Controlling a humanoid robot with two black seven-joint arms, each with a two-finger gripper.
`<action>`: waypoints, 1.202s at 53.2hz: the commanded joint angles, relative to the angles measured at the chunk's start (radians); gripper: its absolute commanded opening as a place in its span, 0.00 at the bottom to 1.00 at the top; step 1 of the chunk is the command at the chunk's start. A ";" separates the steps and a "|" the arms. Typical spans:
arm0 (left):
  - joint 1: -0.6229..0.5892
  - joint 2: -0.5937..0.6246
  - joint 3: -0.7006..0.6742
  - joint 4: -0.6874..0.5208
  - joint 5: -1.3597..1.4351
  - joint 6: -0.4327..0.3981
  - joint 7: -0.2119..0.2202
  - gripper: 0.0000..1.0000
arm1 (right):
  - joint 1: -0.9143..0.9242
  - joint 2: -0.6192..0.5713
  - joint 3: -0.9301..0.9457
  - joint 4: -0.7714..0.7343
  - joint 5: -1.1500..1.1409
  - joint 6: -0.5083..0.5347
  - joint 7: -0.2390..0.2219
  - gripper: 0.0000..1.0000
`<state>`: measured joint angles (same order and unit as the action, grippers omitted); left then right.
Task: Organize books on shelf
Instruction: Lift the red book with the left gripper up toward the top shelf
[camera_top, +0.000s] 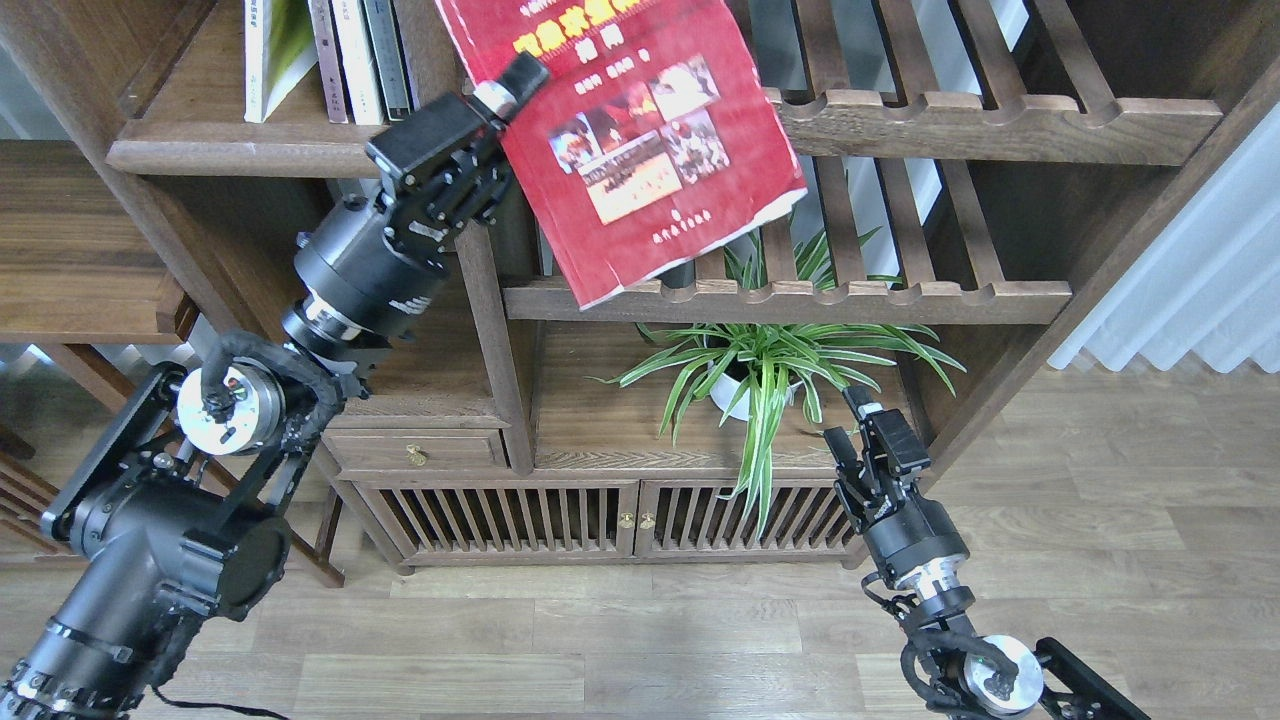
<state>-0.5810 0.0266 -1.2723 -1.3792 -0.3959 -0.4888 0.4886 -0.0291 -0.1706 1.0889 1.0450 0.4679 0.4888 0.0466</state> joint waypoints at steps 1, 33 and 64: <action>-0.017 0.001 -0.033 -0.001 -0.001 0.000 0.000 0.05 | 0.001 0.006 -0.001 -0.010 0.000 0.000 0.002 0.81; -0.072 0.021 -0.265 -0.001 -0.001 0.000 0.000 0.06 | 0.021 0.023 -0.003 -0.056 -0.003 0.000 0.002 0.81; -0.071 0.170 -0.433 0.020 -0.006 0.000 0.000 0.07 | 0.023 0.048 -0.004 -0.071 -0.003 0.000 0.002 0.81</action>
<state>-0.6537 0.1558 -1.6864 -1.3707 -0.4023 -0.4888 0.4889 -0.0063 -0.1355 1.0860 0.9719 0.4660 0.4887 0.0489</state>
